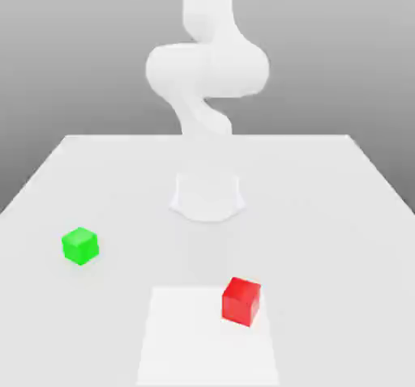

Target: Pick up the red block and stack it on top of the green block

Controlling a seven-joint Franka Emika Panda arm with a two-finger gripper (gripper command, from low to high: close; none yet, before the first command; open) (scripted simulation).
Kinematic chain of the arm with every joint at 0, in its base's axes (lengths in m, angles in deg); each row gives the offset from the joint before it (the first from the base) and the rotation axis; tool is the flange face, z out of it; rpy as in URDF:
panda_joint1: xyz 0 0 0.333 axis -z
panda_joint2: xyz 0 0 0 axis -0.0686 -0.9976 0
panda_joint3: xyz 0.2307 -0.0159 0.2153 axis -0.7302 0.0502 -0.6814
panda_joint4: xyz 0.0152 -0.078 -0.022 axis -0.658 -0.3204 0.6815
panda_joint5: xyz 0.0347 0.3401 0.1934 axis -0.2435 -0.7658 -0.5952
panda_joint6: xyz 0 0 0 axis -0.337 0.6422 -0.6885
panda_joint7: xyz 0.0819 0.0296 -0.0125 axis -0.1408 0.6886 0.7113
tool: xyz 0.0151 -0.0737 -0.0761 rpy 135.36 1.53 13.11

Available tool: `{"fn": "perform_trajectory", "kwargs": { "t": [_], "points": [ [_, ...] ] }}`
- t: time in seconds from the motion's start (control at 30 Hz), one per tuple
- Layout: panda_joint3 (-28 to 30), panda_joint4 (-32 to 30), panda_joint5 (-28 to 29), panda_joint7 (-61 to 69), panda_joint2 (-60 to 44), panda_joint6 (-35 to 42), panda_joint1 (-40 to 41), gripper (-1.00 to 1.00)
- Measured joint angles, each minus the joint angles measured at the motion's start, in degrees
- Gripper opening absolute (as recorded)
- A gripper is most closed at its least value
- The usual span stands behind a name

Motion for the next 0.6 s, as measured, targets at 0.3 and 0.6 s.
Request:
{"fn": "perform_trajectory", "kwargs": {
  "t": [0.3, 0.6],
  "points": [
    [5.15, -12.33, 1.31, 22.67, -18.04, -11.73, -8.48, 0.0],
    [7.29, -24.22, 0.34, 46.01, -35.43, -22.98, -13.93, 0.0]
  ]
}}
